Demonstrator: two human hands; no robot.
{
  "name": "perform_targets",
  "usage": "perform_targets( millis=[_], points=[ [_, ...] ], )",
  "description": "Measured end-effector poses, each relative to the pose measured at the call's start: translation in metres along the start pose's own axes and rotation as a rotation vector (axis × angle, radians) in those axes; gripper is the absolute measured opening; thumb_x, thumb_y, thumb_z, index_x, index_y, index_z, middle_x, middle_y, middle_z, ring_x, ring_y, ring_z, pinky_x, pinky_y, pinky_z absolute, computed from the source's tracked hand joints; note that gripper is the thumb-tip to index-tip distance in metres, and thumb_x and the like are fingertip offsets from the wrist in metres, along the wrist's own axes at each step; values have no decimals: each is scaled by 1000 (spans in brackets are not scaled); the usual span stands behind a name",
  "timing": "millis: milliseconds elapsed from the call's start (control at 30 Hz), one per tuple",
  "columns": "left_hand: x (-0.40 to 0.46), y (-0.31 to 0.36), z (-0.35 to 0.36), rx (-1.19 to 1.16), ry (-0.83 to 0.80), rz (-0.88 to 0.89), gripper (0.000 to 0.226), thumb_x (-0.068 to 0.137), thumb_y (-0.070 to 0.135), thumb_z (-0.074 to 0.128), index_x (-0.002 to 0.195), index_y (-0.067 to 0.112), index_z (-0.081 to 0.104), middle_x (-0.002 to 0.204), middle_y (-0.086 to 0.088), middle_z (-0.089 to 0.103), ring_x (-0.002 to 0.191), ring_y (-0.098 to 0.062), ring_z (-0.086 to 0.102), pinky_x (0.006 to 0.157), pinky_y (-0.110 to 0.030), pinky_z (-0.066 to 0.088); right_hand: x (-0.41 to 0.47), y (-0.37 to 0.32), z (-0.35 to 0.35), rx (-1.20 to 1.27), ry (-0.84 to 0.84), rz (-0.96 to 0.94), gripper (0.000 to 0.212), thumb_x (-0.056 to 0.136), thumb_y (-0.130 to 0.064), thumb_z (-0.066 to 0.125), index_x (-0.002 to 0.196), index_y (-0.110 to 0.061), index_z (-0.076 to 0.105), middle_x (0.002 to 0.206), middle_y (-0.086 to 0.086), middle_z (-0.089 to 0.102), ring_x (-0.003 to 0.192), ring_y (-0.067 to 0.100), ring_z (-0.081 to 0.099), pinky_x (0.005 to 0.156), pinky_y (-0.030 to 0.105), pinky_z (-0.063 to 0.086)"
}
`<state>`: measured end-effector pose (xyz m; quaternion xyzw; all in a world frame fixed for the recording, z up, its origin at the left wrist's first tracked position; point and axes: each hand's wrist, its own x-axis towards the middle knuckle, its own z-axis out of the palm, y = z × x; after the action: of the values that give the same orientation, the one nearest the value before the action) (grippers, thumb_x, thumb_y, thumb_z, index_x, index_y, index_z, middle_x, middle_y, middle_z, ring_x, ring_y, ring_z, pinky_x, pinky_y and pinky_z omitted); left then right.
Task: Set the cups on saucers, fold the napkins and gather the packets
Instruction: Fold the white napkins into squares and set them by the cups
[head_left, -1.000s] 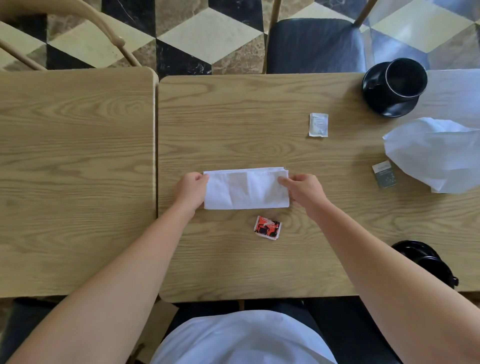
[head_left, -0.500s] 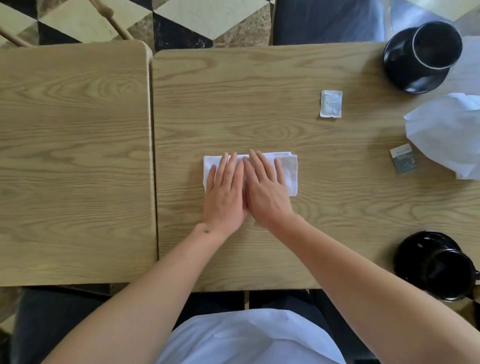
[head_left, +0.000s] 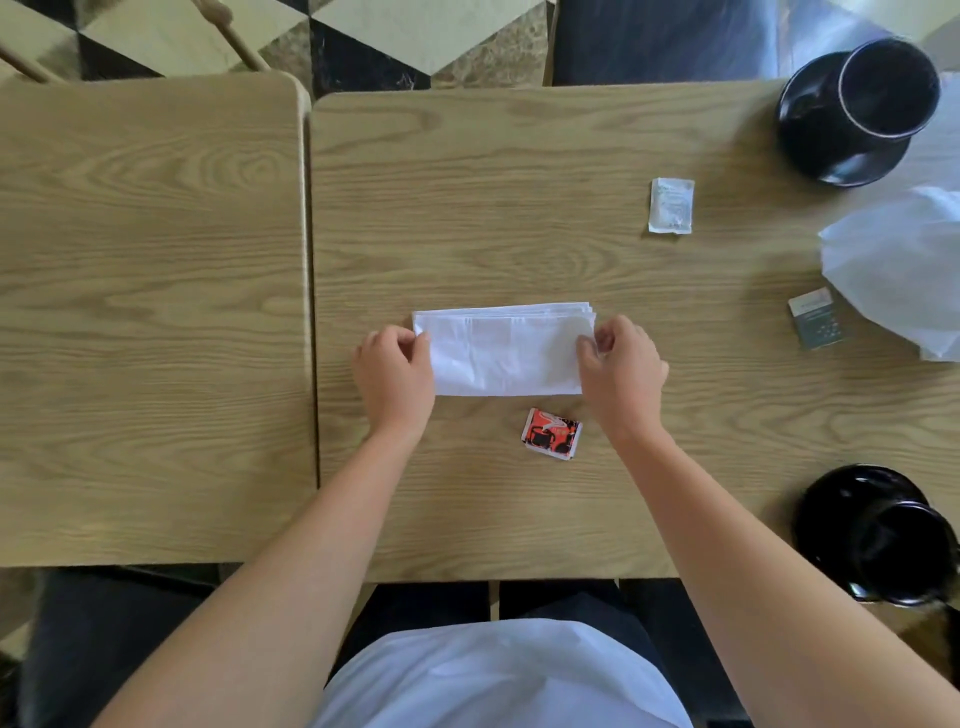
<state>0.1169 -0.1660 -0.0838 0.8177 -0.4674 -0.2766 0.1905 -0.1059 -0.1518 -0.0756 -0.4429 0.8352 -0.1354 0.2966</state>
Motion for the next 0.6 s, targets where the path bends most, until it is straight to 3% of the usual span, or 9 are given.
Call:
perform_targets(
  millis=[133, 200, 267, 333, 467, 600],
  points=[
    [-4, 2, 1, -162, 5, -116, 20, 98, 18, 56, 79, 12, 53, 79, -5, 60, 78, -27, 55, 78, -50, 47, 6, -7, 4, 79, 30, -33, 11, 92, -28, 56, 84, -22, 51, 86, -7, 55, 90, 24, 54, 83, 39, 32],
    [-5, 3, 2, -159, 13, -114, 19, 99, 17, 55, 81, 10, 53, 83, -8, 61, 84, -31, 56, 80, -50, 46, 7, -10, 6, 65, 33, -23, 9, 91, -28, 56, 92, -19, 56, 94, -4, 56, 97, 26, 54, 84, 37, 30],
    [-7, 4, 5, -100, 47, -75, 15, 98, 19, 57, 87, 8, 58, 96, -11, 61, 98, -35, 52, 89, -42, 43, 6, -11, 5, 2, 65, -34, 27, 89, -27, 60, 113, -15, 59, 115, 3, 56, 111, 30, 50, 89, 40, 32],
    [-11, 8, 7, -12, 107, 20, 12, 95, 20, 61, 99, 9, 64, 113, -12, 57, 107, -36, 49, 97, -36, 36, -1, -13, 6, -115, 114, -173, 45, 86, -27, 62, 128, -13, 55, 136, 7, 52, 126, 31, 43, 98, 44, 32],
    [-20, 19, 14, 149, 181, 280, 40, 94, 17, 60, 133, 9, 59, 147, -18, 47, 138, -40, 41, 112, -48, 32, -20, -29, 26, -259, 64, -579, 49, 89, -20, 60, 136, -9, 56, 155, 12, 44, 142, 31, 38, 113, 48, 26],
    [-26, 18, 31, 207, 82, 674, 43, 97, 5, 49, 140, 1, 56, 154, -21, 46, 148, -39, 36, 118, -55, 32, -13, -42, 47, -277, -71, -683, 48, 102, -21, 49, 147, -6, 47, 162, 12, 34, 152, 27, 27, 124, 51, 13]
  ],
)
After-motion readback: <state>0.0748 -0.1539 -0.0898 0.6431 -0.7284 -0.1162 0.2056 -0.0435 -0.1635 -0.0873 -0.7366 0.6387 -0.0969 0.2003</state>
